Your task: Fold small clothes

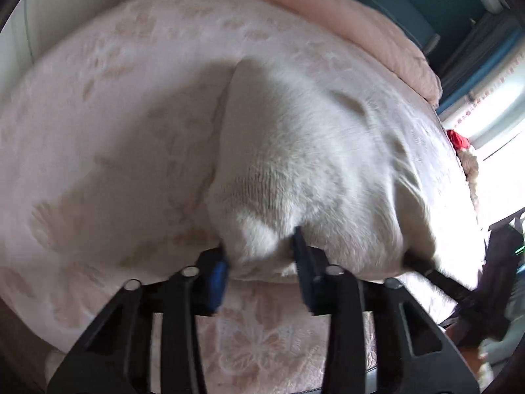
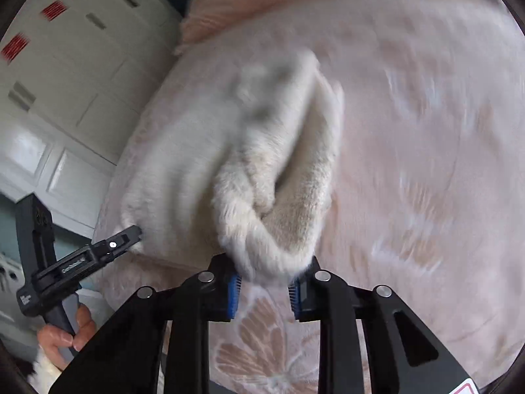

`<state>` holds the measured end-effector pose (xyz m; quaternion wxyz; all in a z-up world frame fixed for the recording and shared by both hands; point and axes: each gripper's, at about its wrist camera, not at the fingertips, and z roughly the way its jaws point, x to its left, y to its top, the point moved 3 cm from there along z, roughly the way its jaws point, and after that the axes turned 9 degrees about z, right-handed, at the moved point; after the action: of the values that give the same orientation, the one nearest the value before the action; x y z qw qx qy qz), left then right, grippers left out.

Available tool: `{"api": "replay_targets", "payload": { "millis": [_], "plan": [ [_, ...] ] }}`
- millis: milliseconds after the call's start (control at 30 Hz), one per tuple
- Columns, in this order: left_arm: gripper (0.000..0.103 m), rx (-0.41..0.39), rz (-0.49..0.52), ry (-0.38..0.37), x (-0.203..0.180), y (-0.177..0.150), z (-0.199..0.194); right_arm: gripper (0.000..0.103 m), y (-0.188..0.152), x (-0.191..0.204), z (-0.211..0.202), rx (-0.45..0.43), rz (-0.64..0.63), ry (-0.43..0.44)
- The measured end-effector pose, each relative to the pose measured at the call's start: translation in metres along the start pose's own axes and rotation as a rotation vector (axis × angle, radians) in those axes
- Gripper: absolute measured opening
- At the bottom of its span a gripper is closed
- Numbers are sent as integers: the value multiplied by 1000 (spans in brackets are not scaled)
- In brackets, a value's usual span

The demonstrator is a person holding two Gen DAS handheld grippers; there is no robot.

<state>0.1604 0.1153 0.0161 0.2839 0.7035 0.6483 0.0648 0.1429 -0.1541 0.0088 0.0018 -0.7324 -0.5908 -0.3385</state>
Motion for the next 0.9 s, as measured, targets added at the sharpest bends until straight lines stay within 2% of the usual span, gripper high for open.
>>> {"api": "replay_targets", "payload": {
  "millis": [67,100,200,233,300,400,467,500,600,667,700,733,900],
  "plan": [
    [31,-7,17,6,-2,1,-6,21,5,13,-22,-54,-72,-22],
    [31,6,18,11,-1,-1,-3,21,3,10,-22,-44,-77,-23],
    [37,92,38,59,4,-17,29,29,-20,-29,27,145,-6,-81],
    [41,97,36,59,4,-21,33,31,-29,-41,34,168,46,-57],
    [45,73,28,71,2,-22,21,31,-30,-45,16,122,124,-8],
    [43,0,94,133,-10,-14,-16,30,-18,-24,-25,2,36,-74],
    [43,-63,164,166,-26,-5,-37,18,-9,-3,-44,-78,-32,-95],
    [43,-70,180,173,-29,-1,-38,8,-4,8,-49,-99,-61,-96],
    [44,-45,221,189,-42,8,-19,7,5,28,-30,-86,-129,-115],
    [45,35,231,225,-37,7,14,7,3,19,10,24,-146,-174],
    [46,76,224,238,-33,4,30,3,-2,12,29,76,-131,-176],
    [48,74,221,249,-30,-1,31,3,-4,8,36,96,-111,-151],
    [46,58,234,256,-36,1,12,9,2,33,-10,-8,-125,-154]
  ]
}}
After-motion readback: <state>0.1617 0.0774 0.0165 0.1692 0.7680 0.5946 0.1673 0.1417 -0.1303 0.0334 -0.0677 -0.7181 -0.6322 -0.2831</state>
